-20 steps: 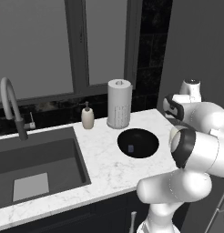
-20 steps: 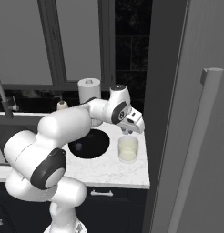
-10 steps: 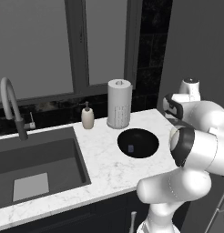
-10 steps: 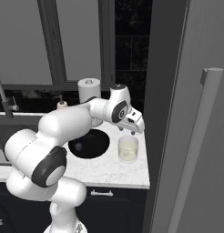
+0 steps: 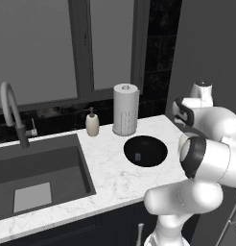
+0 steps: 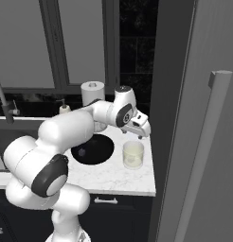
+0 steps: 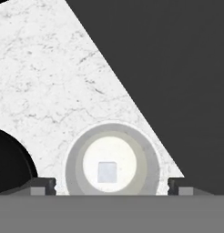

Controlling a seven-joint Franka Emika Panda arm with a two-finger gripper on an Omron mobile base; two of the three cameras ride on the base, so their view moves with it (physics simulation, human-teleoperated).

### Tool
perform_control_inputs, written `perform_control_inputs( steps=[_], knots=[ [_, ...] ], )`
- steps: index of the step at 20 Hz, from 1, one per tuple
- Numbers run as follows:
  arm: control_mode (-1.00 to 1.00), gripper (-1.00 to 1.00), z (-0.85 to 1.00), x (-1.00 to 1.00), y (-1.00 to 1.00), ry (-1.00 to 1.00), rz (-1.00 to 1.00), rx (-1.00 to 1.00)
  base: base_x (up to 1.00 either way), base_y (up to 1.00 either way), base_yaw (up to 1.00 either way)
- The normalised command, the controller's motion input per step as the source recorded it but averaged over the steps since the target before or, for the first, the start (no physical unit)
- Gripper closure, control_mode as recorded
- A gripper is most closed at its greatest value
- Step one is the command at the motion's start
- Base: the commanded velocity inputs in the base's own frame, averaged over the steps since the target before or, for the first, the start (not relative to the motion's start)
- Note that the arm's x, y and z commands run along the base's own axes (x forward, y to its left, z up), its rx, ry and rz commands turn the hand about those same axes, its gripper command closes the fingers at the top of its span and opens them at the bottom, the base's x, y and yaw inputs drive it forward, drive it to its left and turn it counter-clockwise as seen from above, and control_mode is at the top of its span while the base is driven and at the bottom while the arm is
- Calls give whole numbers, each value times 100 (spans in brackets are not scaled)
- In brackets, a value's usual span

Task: Grab a lemon wedge from the fridge and one ice cube from the ice bowl, and put them in the glass of lemonade.

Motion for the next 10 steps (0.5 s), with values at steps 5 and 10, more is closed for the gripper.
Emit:
perform_control_inputs(
  steps=[5,10],
  knots=[
    [-100,-100,22,-17,0,-15,0,2,0,0,0],
    [-100,-100,25,-18,12,-12,0,0,0,0,0]
  ],
)
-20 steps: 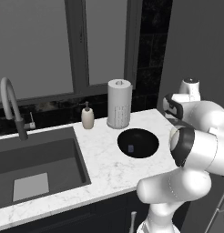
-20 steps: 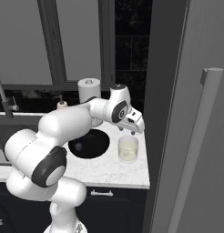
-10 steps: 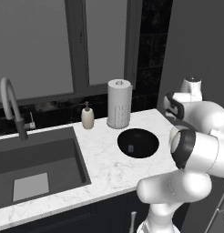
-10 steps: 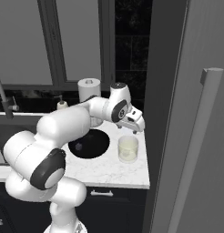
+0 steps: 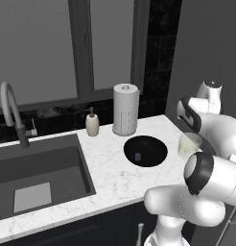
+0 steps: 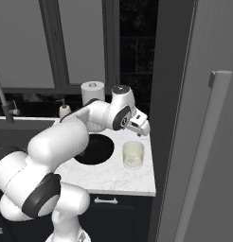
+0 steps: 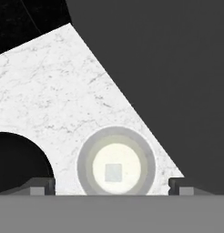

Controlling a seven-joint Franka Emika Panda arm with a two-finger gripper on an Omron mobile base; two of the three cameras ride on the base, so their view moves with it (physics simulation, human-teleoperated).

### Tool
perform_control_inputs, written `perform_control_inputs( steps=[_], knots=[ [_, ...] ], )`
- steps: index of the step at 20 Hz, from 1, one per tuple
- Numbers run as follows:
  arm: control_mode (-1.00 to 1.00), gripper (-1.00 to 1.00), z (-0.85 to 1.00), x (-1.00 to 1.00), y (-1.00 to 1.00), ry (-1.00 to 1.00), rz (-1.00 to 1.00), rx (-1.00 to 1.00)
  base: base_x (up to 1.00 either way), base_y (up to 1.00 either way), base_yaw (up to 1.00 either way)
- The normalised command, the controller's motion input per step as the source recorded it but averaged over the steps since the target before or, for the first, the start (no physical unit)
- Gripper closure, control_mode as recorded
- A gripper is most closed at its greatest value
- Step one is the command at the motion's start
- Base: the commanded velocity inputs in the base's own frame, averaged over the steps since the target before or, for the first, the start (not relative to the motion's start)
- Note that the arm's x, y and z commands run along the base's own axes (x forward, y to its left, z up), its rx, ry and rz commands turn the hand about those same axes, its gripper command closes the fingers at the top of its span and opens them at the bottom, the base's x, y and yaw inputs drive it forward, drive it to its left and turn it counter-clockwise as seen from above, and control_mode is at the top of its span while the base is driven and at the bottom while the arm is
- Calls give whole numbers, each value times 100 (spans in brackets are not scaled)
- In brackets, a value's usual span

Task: Grab a lemon wedge from the fridge and one ice cube from the ice bowl, and put them in the glass of lemonade.

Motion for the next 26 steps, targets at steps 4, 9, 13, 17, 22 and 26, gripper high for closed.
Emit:
perform_control_inputs(
  steps=[4,9,13,17,22,26],
  knots=[
    [-100,-100,24,-23,30,-8,1,0,0,0,0],
    [-100,-100,8,-27,49,-5,5,0,0,0,0],
    [-100,-100,1,-52,50,7,19,0,0,0,0],
    [-100,-100,1,-47,61,19,22,0,0,0,0],
    [-100,-100,4,-34,65,27,20,0,0,0,0],
    [-100,-100,-19,-59,49,5,10,0,0,0,0]
  ],
)
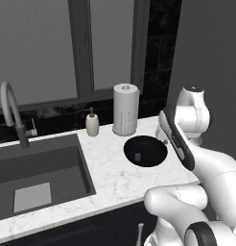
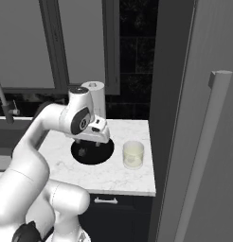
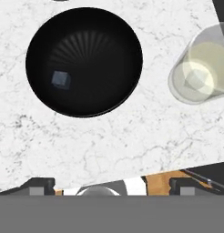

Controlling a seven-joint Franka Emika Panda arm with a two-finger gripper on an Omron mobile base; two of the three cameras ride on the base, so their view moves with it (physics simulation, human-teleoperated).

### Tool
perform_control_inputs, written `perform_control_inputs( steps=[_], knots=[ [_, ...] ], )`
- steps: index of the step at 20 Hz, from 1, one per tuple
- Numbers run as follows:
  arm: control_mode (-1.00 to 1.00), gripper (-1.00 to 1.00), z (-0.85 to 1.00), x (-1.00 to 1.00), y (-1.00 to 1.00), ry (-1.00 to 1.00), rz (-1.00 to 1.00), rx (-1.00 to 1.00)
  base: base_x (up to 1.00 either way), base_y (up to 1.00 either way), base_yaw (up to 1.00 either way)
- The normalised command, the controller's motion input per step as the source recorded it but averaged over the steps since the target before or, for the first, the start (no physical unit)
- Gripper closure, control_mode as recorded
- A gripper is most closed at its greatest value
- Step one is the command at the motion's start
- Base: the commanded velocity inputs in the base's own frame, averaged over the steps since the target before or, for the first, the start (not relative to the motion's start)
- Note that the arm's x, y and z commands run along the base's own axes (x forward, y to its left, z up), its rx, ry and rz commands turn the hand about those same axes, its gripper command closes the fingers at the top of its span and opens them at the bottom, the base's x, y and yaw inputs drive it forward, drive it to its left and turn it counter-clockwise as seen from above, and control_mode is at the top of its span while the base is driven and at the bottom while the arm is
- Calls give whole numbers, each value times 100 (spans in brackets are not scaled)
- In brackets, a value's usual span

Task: Grab a lemon wedge from the fridge and one ice cube from the ice bowl, and put them in the glass of lemonade.

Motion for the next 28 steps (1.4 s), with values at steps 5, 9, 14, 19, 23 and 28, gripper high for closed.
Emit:
perform_control_inputs(
  steps=[5,9,14,19,23,28],
  knots=[
    [-100,-100,5,-76,34,0,5,0,0,0,0],
    [-100,-100,15,-62,14,0,2,0,0,0,0],
    [-100,-100,8,-34,4,0,2,0,0,0,0],
    [-100,-100,0,0,0,0,0,0,0,0,0],
    [-100,-100,0,0,0,0,0,0,0,0,0],
    [100,-100,0,0,0,0,0,0,-56,-18,-6]
  ],
)
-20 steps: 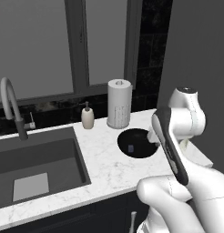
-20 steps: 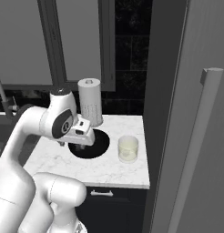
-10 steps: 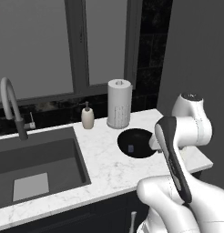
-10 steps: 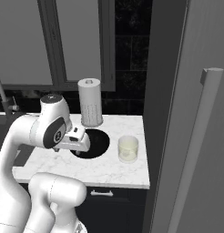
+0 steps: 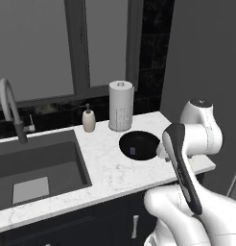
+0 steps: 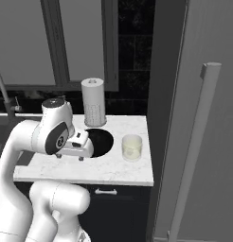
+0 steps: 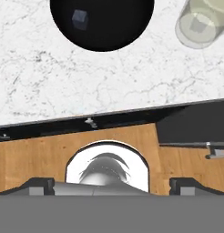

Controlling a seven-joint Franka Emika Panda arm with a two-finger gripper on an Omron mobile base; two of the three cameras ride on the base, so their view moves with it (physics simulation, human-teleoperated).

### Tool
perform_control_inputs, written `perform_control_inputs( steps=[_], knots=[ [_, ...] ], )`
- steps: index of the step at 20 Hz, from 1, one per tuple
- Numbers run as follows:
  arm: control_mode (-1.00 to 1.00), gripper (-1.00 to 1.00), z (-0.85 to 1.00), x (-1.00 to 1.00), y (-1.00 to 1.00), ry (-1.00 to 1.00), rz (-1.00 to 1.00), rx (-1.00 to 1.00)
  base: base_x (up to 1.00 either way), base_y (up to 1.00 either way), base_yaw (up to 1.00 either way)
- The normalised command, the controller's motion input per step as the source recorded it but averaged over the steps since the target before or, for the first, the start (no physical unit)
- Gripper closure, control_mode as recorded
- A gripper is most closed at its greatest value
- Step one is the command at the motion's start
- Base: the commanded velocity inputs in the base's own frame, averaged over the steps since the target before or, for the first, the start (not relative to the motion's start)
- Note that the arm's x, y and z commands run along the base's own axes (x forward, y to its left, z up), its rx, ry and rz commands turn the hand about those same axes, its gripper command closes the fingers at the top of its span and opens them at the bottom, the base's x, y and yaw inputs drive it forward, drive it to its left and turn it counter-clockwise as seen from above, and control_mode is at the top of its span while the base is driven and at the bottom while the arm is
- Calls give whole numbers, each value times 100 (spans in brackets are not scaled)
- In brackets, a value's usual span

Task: Grab a lemon wedge from the fridge and one ice cube from the ice bowl, and put them in the glass of lemonade.

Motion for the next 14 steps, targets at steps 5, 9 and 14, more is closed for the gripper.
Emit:
perform_control_inputs(
  steps=[5,9,14],
  knots=[
    [100,-100,0,0,0,0,0,0,-83,-24,-32],
    [100,-100,0,0,0,0,0,0,-6,-10,-31],
    [100,-100,0,0,0,0,0,0,0,-47,-45]
  ],
)
